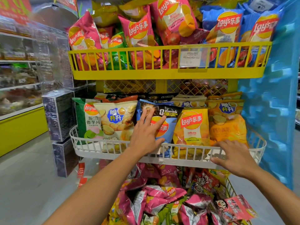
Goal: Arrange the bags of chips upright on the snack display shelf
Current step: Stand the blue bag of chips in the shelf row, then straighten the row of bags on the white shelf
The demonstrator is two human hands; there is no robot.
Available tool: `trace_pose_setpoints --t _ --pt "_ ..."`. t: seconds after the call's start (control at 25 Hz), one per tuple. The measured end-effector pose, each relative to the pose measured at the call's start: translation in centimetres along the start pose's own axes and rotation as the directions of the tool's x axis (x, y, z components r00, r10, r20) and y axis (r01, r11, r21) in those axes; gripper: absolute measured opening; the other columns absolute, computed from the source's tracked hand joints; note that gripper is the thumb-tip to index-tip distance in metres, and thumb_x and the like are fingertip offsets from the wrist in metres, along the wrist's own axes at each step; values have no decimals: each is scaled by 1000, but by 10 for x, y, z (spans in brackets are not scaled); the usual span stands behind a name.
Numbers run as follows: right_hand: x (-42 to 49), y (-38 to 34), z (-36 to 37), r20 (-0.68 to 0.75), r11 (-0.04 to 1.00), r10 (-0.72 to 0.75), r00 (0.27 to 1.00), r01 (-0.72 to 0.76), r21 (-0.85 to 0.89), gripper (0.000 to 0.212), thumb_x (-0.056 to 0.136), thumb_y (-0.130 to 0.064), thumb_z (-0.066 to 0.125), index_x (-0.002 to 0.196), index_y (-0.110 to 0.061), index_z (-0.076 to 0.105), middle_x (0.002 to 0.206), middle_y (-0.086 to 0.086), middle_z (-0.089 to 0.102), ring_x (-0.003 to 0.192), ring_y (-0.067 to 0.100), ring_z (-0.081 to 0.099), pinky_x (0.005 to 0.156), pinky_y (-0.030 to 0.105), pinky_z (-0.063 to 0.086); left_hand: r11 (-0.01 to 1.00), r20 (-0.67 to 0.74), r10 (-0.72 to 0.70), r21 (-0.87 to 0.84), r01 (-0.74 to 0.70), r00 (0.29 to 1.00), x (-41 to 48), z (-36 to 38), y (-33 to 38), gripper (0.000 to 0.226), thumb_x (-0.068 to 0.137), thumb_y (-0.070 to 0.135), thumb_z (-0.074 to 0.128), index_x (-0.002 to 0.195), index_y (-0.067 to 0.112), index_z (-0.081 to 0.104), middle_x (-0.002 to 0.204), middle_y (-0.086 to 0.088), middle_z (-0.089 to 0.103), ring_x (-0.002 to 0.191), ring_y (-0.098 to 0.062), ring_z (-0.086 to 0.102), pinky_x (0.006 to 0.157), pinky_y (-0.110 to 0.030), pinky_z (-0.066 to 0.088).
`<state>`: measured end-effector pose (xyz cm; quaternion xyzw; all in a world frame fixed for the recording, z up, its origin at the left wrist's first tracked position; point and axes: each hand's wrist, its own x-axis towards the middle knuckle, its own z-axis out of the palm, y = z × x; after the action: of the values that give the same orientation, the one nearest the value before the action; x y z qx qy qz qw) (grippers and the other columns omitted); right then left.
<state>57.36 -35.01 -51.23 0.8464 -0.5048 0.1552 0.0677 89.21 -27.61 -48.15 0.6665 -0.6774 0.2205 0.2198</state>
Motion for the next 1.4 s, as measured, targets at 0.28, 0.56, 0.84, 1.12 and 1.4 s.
trace_pose_setpoints --t 0.28,0.56,0.84,1.12,1.4 --pt "-3 -8 -3 34 999 36 999 -36 9 79 69 -80 27 126 -31 53 120 -5 58 112 20 46 92 37 28 970 38 -156 -183 160 987 -10 7 -3 81 85 57 59 153 46 18 167 1 -3 152 -21 -11 113 -47 33" --pt "-3 -66 1 -208 994 -33 978 53 92 66 82 -49 63 138 -20 43 139 6 43 128 26 39 104 42 37 958 30 -117 -260 121 993 -15 -22 -13 64 83 43 71 141 28 48 159 -8 26 148 -29 18 113 -51 32" --pt "13 -100 25 -227 999 41 973 -39 12 64 77 -50 68 133 -24 49 140 11 44 128 32 38 97 48 42 669 -176 -645 -600 438 744 -62 -56 -95 23 78 20 75 85 16 54 91 -4 52 86 -26 57 70 -30 39" --pt "18 -103 31 -245 996 51 968 -67 -58 67 74 -50 73 131 -23 51 137 14 48 125 33 41 92 51 45 375 364 -615 -646 665 700 -29 -59 -146 72 56 17 94 113 9 50 108 -3 65 94 -18 63 75 -28 54" --pt "16 -105 27 -233 997 68 970 -77 -29 72 68 -50 78 130 -23 54 135 13 49 125 32 39 92 52 44 356 399 -636 -607 710 660 -15 -41 -150 128 39 35 98 145 6 32 137 -11 54 126 -31 52 103 -46 47"
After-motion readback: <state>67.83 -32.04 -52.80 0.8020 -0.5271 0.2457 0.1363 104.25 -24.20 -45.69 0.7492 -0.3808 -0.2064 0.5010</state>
